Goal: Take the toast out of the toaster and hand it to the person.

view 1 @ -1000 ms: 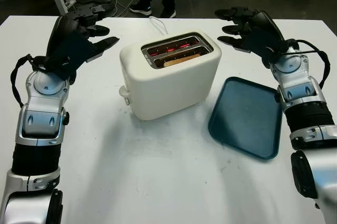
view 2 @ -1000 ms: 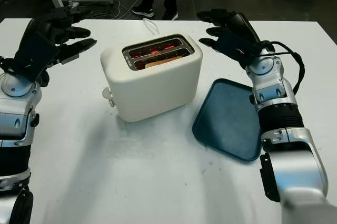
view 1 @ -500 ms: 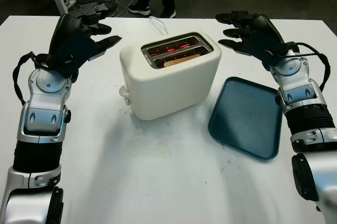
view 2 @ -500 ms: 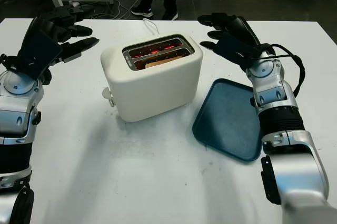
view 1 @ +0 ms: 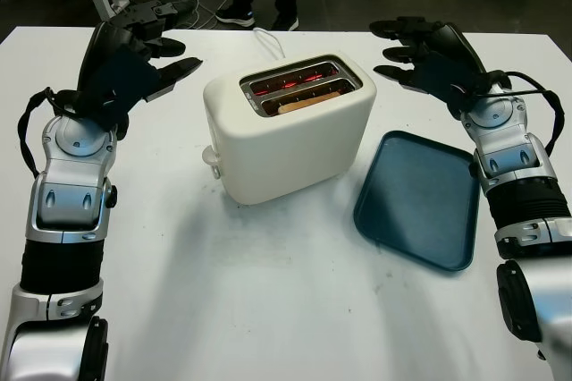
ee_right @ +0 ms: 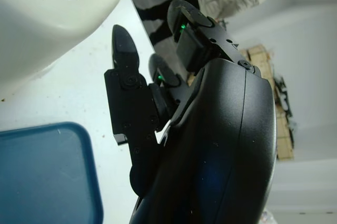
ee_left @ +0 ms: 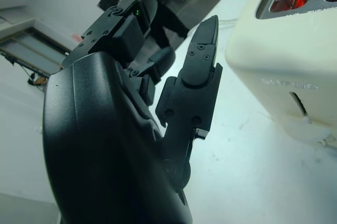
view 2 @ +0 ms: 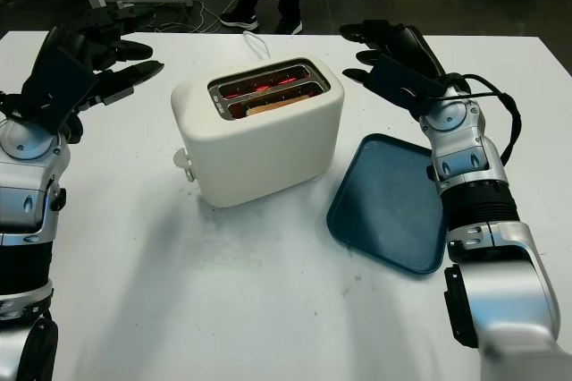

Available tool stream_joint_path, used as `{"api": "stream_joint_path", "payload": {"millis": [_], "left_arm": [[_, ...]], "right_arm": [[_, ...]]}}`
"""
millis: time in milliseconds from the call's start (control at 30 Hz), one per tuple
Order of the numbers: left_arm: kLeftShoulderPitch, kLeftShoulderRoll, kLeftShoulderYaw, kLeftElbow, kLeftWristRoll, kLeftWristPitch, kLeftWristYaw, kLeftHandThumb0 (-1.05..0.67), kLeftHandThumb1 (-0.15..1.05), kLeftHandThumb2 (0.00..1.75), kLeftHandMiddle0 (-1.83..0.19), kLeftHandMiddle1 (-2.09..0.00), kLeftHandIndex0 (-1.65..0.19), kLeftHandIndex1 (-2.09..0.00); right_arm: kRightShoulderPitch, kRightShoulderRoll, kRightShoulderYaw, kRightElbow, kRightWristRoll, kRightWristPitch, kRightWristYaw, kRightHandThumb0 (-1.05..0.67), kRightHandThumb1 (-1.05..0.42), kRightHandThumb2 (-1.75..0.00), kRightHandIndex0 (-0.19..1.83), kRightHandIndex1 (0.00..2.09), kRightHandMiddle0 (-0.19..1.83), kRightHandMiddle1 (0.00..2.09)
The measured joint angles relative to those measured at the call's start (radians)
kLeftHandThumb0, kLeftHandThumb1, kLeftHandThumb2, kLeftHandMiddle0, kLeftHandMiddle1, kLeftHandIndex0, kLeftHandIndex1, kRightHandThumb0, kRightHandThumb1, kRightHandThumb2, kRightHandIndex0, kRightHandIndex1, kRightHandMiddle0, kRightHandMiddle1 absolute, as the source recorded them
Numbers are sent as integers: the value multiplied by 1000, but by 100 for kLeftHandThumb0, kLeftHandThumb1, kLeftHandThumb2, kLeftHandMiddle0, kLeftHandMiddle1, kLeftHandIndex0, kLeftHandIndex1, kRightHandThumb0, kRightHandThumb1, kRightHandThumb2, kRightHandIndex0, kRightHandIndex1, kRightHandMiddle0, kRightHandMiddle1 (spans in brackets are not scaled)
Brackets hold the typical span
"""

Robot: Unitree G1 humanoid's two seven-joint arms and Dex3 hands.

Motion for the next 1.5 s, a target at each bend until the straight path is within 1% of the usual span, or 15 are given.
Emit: {"api": "stream_joint_path", "payload": {"millis": [400, 700, 900, 1033, 1500], "left_arm": [[0, 0, 0, -6, 1, -1, -1, -23, 92, 7, -33, -87, -59, -6], [0, 0, -2, -10, 2, -8, -2, -26, 92, 7, -34, -84, -60, -6], [0, 0, -8, -5, 5, -21, -2, -26, 92, 6, -36, -83, -60, -7], [0, 0, -10, 1, 5, -25, -4, -27, 92, 6, -36, -83, -60, -6], [0, 0, -12, 9, 11, -39, -8, -27, 92, 6, -37, -81, -60, -7]], "right_arm": [[0, 1, -6, 0, 9, 5, 0, -22, -92, -13, 70, 0, 60, 0], [0, 1, 0, 0, 3, 5, 0, -28, -92, -11, 71, 1, 60, 0], [0, 1, 0, 0, 1, 5, 0, -25, -92, -10, 72, 1, 61, 1], [0, 1, 3, 0, -2, 5, 0, -27, -92, -11, 71, 0, 61, 0], [2, 1, 2, -7, 3, 9, 11, -25, -92, -14, 70, 0, 60, 0]]}}
